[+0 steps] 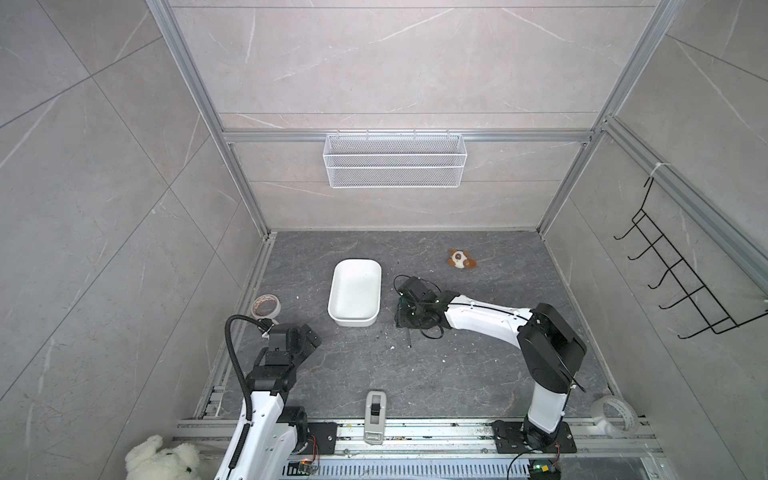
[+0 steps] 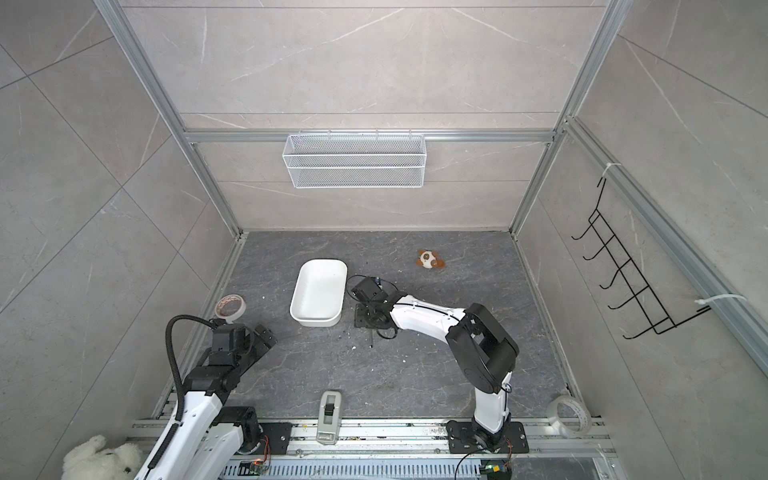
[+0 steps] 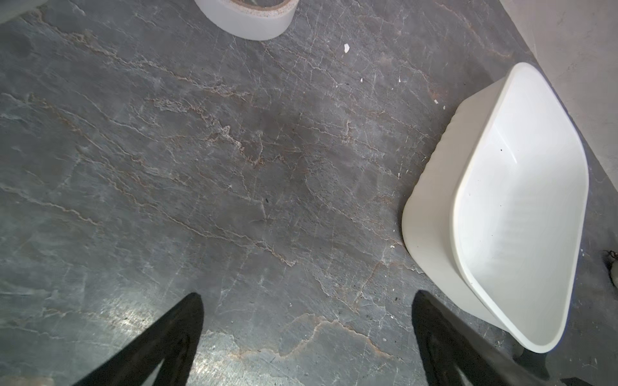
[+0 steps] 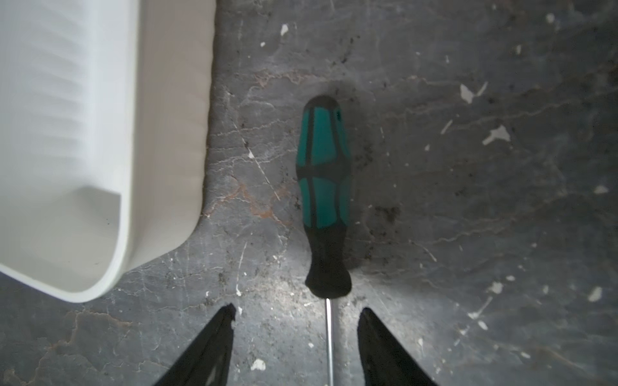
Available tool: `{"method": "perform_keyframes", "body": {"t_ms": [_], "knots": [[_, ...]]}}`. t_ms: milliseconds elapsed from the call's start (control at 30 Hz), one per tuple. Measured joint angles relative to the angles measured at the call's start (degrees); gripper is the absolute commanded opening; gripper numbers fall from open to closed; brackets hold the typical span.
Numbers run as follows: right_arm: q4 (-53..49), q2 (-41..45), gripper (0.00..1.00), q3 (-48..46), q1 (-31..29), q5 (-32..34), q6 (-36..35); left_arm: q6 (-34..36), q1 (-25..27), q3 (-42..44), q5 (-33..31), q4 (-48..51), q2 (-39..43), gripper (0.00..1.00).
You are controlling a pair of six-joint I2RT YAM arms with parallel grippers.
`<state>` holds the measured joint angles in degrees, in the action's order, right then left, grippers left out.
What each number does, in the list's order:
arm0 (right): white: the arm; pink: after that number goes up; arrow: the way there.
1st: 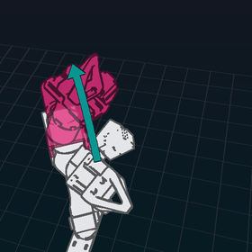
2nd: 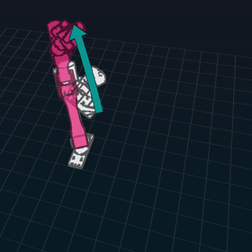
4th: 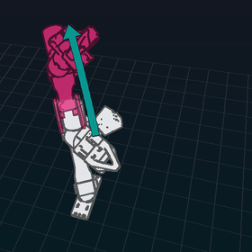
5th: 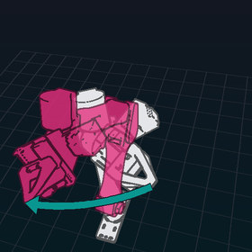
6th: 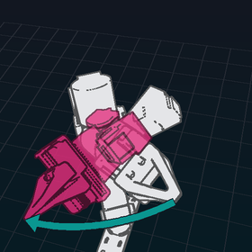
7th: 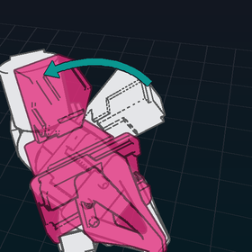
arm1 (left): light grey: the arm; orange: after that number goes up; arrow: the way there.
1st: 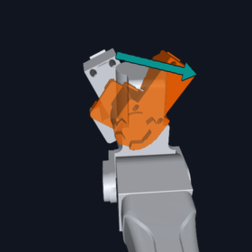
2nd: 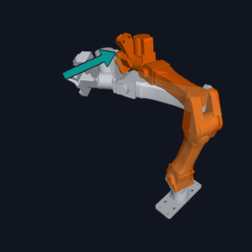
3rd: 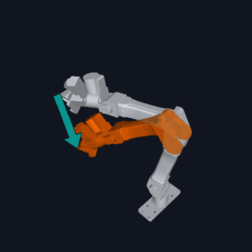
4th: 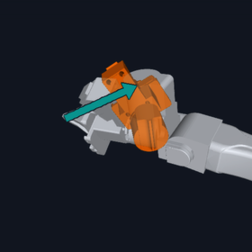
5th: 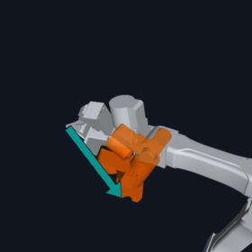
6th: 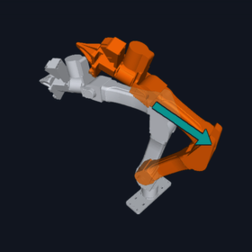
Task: Put the screwdriver in the bin
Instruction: 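Lower the right gripper and close it on the screwdriver handle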
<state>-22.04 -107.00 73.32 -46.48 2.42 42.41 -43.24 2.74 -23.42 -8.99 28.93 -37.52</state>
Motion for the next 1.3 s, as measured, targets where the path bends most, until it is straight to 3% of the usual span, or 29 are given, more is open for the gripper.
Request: {"method": "perform_keyframes", "body": {"t_ms": [200,900,1300], "knots": [[-4.0,-3.4,0.51,5.1,0.3,0.6,-0.8,0.0,0.0,0.0,0.0,-0.3,-3.1,1.0],[-8.2,-11.4,0.4,9.5,2.1,0.6,-3.2,0.0,0.0,0.0,0.0,-0.3,-3.7,1.0],[-7.8,-11.5,0.27,9.7,2.2,0.3,-3.2,0.0,0.0,0.0,0.0,-0.5,-3.7,1.0]]}}
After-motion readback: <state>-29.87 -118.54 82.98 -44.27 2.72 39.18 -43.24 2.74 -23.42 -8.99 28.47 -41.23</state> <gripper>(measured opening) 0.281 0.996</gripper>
